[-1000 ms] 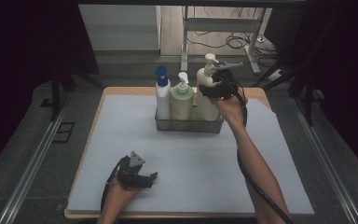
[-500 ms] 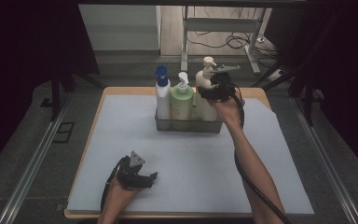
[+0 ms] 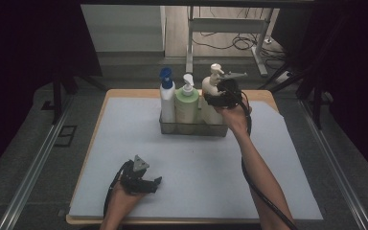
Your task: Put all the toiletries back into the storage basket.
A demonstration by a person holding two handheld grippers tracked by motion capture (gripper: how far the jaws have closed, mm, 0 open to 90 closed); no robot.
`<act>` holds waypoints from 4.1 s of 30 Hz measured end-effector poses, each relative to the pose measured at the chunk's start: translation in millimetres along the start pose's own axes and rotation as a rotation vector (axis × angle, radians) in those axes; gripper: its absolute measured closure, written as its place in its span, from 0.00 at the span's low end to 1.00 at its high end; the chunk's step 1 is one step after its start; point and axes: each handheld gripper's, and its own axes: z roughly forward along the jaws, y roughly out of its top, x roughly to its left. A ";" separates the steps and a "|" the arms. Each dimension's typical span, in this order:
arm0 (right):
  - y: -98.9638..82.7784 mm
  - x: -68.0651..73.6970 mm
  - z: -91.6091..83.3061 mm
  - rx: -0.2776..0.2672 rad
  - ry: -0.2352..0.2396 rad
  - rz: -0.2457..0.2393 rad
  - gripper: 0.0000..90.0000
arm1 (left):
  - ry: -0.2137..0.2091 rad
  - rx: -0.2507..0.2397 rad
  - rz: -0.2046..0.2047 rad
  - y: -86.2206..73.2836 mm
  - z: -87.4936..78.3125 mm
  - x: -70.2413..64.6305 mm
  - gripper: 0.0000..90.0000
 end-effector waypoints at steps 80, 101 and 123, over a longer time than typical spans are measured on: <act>-71.0 -18.7 -16.4 0.058 0.087 0.030 0.45 | 0.001 -0.001 0.000 0.0 0.0 -0.3 0.13; -84.7 -43.4 -19.4 0.097 0.037 0.059 0.74 | 0.001 -0.001 0.000 0.0 0.0 -0.3 0.13; -76.7 -51.1 19.7 0.132 0.040 0.082 0.98 | 0.002 0.000 0.002 0.0 0.0 -0.1 0.13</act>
